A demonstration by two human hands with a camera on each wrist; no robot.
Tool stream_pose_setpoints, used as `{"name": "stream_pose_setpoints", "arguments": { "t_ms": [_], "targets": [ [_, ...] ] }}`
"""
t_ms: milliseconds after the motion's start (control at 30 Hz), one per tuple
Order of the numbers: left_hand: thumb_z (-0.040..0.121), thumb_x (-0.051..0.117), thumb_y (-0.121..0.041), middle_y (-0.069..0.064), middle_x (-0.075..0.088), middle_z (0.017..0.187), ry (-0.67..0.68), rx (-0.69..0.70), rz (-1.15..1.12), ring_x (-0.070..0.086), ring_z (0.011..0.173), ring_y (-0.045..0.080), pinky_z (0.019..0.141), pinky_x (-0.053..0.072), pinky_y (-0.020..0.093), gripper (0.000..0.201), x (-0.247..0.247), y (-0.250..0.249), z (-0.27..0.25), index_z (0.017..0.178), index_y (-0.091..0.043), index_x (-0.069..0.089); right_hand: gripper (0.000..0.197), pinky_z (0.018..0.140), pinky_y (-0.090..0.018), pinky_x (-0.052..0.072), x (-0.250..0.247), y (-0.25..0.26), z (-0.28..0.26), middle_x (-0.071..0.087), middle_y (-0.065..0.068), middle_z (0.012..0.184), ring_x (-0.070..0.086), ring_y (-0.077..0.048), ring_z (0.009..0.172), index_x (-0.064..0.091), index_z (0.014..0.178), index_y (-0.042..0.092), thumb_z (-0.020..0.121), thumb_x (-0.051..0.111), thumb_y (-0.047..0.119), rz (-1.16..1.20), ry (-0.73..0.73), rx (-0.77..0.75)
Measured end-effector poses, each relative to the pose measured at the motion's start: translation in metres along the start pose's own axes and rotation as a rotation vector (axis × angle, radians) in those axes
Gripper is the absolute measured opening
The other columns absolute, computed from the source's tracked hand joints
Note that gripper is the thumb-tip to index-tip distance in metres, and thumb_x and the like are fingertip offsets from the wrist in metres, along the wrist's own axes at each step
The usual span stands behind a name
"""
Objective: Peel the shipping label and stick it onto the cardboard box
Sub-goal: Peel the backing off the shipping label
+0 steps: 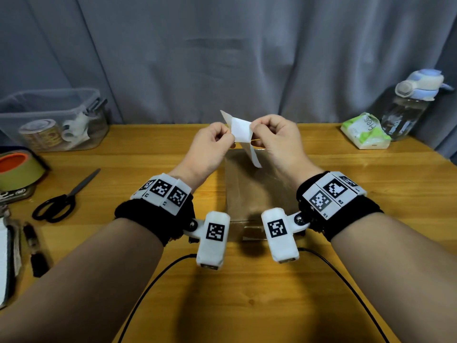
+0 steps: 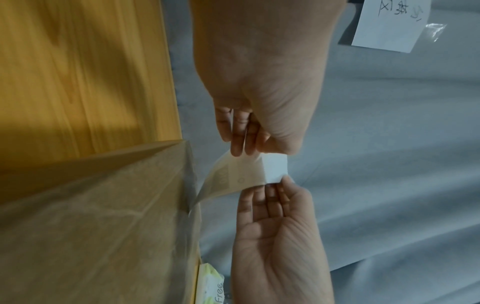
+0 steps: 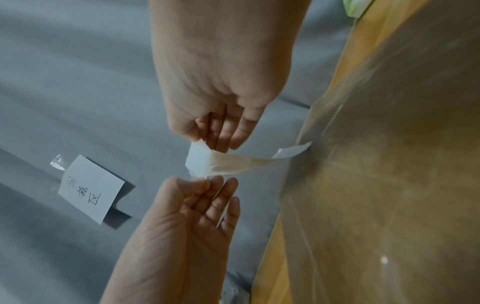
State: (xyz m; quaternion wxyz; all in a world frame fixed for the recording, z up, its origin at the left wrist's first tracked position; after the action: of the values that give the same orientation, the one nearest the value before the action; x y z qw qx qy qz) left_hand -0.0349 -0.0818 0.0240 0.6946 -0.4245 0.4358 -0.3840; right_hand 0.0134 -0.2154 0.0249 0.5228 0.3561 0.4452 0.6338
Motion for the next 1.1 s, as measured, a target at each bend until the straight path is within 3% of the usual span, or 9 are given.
{"name": "stream_pose_setpoints", "arguments": {
  "t_ms": [100, 267, 433, 533, 667, 833, 933, 1033, 1100],
  "targets": [
    [0.085, 0.055, -0.01, 0.006, 0.059, 0.077, 0.012, -0.023, -0.072, 0.053, 0.079, 0.016, 0.074, 0.043, 0.027, 0.01, 0.001, 0.0, -0.003, 0.076, -0.009, 0.058, 0.02, 0.071, -0.029, 0.05, 0.001, -0.003, -0.003, 0.063, 0.0, 0.076, 0.059, -0.014, 0.075, 0.064, 0.072, 0.017, 0.086, 0.056, 0.005, 0.017, 0.025, 0.016],
    [0.091, 0.053, -0.027, 0.002, 0.064, 0.083, -0.012, -0.053, -0.169, 0.058, 0.08, 0.009, 0.076, 0.045, 0.022, 0.02, 0.003, -0.008, 0.001, 0.086, -0.01, 0.063, 0.018, 0.066, -0.014, 0.048, 0.004, 0.004, -0.007, 0.066, 0.003, 0.076, 0.059, 0.003, 0.064, 0.067, 0.085, 0.013, 0.091, 0.053, 0.005, -0.039, 0.111, -0.069],
    [0.09, 0.058, -0.021, 0.001, 0.056, 0.073, 0.003, 0.111, -0.079, 0.05, 0.063, 0.001, 0.063, 0.041, 0.009, 0.019, 0.004, -0.008, 0.003, 0.083, -0.003, 0.058, 0.022, 0.083, -0.039, 0.054, -0.004, 0.003, -0.01, 0.068, -0.007, 0.087, 0.065, -0.021, 0.086, 0.067, 0.079, 0.019, 0.087, 0.053, 0.003, -0.007, 0.099, -0.056],
    [0.09, 0.059, -0.015, 0.01, 0.055, 0.079, 0.022, 0.162, -0.097, 0.05, 0.073, 0.011, 0.071, 0.043, 0.018, 0.016, 0.009, -0.011, 0.003, 0.087, 0.001, 0.058, 0.023, 0.073, -0.032, 0.054, -0.008, 0.007, -0.01, 0.067, -0.005, 0.081, 0.064, -0.017, 0.078, 0.067, 0.079, 0.015, 0.086, 0.048, 0.004, 0.08, 0.107, 0.027],
    [0.088, 0.062, -0.013, 0.002, 0.059, 0.075, 0.048, 0.239, -0.019, 0.053, 0.071, 0.007, 0.07, 0.044, 0.013, 0.009, 0.015, -0.015, 0.002, 0.083, -0.005, 0.061, 0.017, 0.068, -0.025, 0.052, -0.013, 0.008, -0.008, 0.066, 0.001, 0.071, 0.063, -0.011, 0.071, 0.069, 0.081, 0.015, 0.09, 0.057, 0.024, 0.088, 0.148, 0.024],
    [0.089, 0.059, -0.01, -0.003, 0.062, 0.076, 0.124, 0.284, 0.062, 0.056, 0.069, -0.003, 0.07, 0.045, 0.007, 0.01, 0.02, -0.017, -0.003, 0.089, -0.003, 0.067, 0.01, 0.066, -0.025, 0.052, -0.026, 0.002, -0.008, 0.068, 0.004, 0.068, 0.061, -0.008, 0.067, 0.071, 0.078, 0.013, 0.085, 0.065, 0.01, 0.068, 0.146, -0.047],
    [0.089, 0.059, -0.01, -0.002, 0.063, 0.076, 0.131, 0.289, 0.103, 0.056, 0.073, 0.003, 0.071, 0.044, 0.009, 0.011, 0.019, -0.017, -0.007, 0.088, -0.003, 0.067, 0.014, 0.059, -0.015, 0.049, -0.029, 0.004, -0.011, 0.069, 0.01, 0.057, 0.06, 0.001, 0.057, 0.07, 0.075, 0.014, 0.085, 0.065, 0.005, 0.043, 0.148, -0.056],
    [0.088, 0.059, -0.009, -0.001, 0.057, 0.07, 0.099, 0.272, 0.083, 0.051, 0.071, 0.009, 0.067, 0.041, 0.011, 0.012, 0.016, -0.019, -0.01, 0.076, -0.009, 0.062, 0.014, 0.065, -0.015, 0.051, -0.025, 0.009, -0.014, 0.07, 0.01, 0.06, 0.062, 0.0, 0.062, 0.071, 0.074, 0.015, 0.084, 0.066, 0.006, -0.005, 0.152, -0.073],
    [0.087, 0.058, -0.009, 0.005, 0.053, 0.07, 0.07, 0.265, 0.058, 0.047, 0.071, 0.012, 0.066, 0.039, 0.015, 0.015, 0.013, -0.019, -0.012, 0.074, -0.002, 0.06, 0.014, 0.072, -0.019, 0.053, -0.021, 0.012, -0.014, 0.07, 0.006, 0.068, 0.063, -0.004, 0.068, 0.071, 0.074, 0.015, 0.084, 0.065, 0.007, -0.021, 0.141, -0.07]
  ]
}}
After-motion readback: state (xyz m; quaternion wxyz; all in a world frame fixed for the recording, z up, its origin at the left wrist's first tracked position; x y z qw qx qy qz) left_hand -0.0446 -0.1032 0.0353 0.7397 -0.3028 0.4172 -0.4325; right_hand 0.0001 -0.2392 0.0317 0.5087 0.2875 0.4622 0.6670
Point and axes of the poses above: each hand's wrist, its own z-axis towards the middle knuckle, its own x-axis out of the palm, y = z × x, the point moved 1 cm from there along z, towards the middle knuckle
